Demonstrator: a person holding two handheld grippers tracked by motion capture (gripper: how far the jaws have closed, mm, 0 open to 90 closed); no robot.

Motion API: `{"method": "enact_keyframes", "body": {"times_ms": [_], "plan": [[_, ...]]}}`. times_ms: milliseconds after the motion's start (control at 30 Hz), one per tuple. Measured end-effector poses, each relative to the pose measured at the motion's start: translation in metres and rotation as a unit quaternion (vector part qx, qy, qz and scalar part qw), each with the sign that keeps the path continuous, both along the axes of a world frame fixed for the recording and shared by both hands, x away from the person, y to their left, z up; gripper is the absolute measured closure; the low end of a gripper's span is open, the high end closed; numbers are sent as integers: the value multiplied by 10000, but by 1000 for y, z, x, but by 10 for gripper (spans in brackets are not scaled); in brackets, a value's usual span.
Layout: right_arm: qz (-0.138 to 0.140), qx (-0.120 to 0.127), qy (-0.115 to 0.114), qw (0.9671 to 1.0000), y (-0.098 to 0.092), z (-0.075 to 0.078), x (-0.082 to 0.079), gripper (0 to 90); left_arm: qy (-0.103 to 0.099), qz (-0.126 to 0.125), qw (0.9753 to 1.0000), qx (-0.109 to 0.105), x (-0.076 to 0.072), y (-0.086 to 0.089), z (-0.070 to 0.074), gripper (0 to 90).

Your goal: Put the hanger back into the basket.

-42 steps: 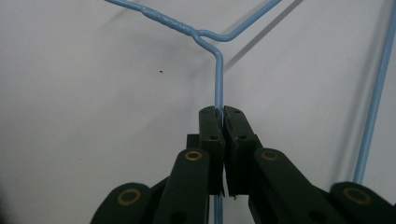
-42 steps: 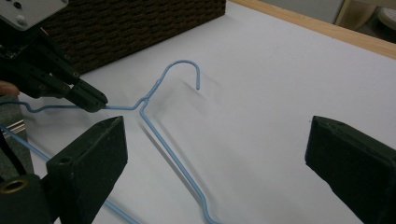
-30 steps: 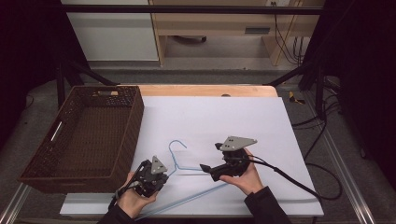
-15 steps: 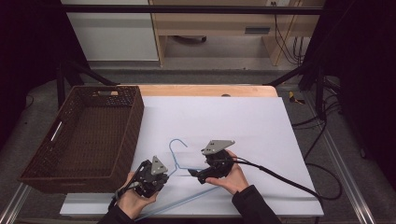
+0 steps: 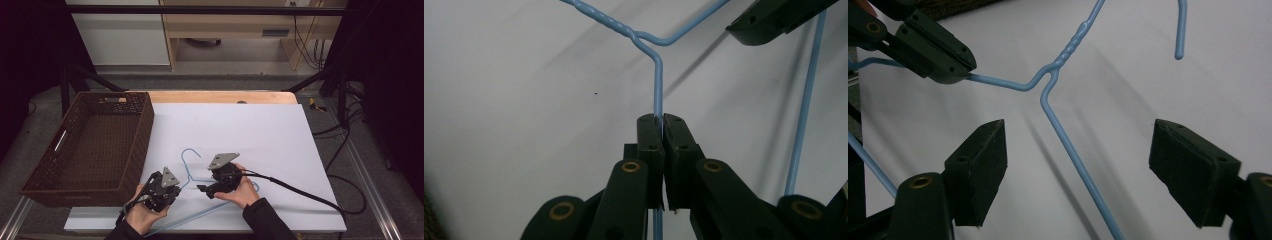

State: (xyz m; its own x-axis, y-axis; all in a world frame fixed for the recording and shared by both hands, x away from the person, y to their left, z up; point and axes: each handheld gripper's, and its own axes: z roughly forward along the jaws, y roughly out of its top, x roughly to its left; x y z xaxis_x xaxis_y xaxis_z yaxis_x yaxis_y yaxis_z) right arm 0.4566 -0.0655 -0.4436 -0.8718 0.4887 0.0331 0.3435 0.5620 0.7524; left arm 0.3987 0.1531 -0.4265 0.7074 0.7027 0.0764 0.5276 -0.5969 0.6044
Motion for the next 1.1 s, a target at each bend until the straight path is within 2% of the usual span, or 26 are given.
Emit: {"method": "enact_keyframes", "body": {"times_ms": [300, 700, 867, 1100], "plan": [[109, -186, 17, 9998, 4, -5, 1, 352, -30, -13, 10000, 6, -1, -1, 1, 872], [469, -538, -51, 9974, 8, -13, 5, 643, -21, -47, 10000, -3, -1, -1, 1, 872], [491, -630, -107, 9967, 8, -14, 5, 745, 2, -70, 10000, 8, -1, -2, 0, 872], [676, -635, -289, 9953, 6, -13, 5, 781, -24, -64, 10000, 29, -1, -2, 0, 871]]}}
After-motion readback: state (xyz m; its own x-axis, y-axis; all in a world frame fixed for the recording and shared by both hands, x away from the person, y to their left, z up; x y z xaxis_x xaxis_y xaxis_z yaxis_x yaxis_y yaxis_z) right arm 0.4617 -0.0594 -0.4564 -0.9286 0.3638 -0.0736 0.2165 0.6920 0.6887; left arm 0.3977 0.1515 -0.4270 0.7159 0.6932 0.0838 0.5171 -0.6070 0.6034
